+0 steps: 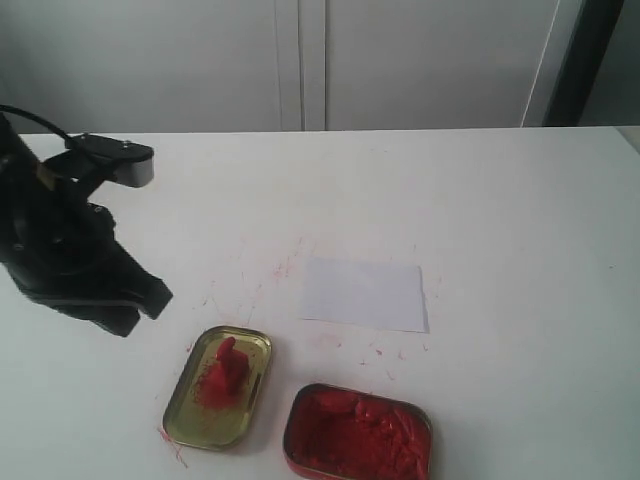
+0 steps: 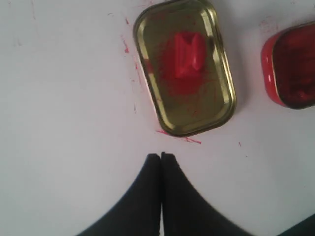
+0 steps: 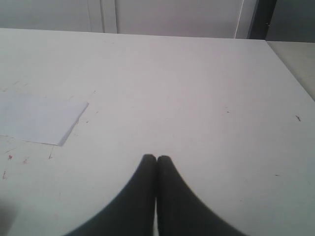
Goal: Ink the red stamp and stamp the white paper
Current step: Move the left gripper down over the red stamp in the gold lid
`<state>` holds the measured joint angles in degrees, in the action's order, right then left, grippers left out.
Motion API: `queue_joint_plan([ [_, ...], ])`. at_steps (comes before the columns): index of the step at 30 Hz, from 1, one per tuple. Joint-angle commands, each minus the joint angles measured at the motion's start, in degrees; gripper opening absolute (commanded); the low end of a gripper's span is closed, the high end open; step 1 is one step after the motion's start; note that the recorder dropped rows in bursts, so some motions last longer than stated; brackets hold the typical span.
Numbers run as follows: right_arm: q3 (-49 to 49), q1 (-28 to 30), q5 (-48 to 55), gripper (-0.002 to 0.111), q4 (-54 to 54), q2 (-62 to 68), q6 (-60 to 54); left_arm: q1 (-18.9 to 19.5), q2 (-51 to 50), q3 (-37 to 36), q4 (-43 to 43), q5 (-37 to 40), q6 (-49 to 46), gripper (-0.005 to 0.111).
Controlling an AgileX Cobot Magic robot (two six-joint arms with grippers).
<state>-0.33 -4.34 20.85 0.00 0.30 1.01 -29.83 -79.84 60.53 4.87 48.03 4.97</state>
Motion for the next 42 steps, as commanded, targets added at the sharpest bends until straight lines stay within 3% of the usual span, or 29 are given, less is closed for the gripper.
queue_joint_plan([
  [1, 0.33, 0.4, -0.84, 0.0, 0.0, -0.3, 0.29, -3.71, -4.52, 3.41, -0.07, 0.9, 1.46, 0.0],
  [13, 0.33, 0.4, -0.84, 0.0, 0.0, -0.3, 0.29, -9.23, -15.0, 8.21, -1.83, -5.05, 8.26, 0.0],
  [18, 0.33, 0.4, -0.84, 0.0, 0.0, -0.3, 0.29, -10.71, -16.91, 8.21, -7.29, -6.37, 11.37, 0.0],
  [34, 0.33, 0.4, -0.84, 0.0, 0.0, -0.3, 0.29, -10.87, -17.84, 8.21, -7.73, -10.3, 12.01, 0.0],
  [42, 0.33, 0.4, -0.84, 0.0, 0.0, -0.3, 0.29, -10.87, -18.89, 8.21, -7.92, -10.01, 11.76, 0.031],
])
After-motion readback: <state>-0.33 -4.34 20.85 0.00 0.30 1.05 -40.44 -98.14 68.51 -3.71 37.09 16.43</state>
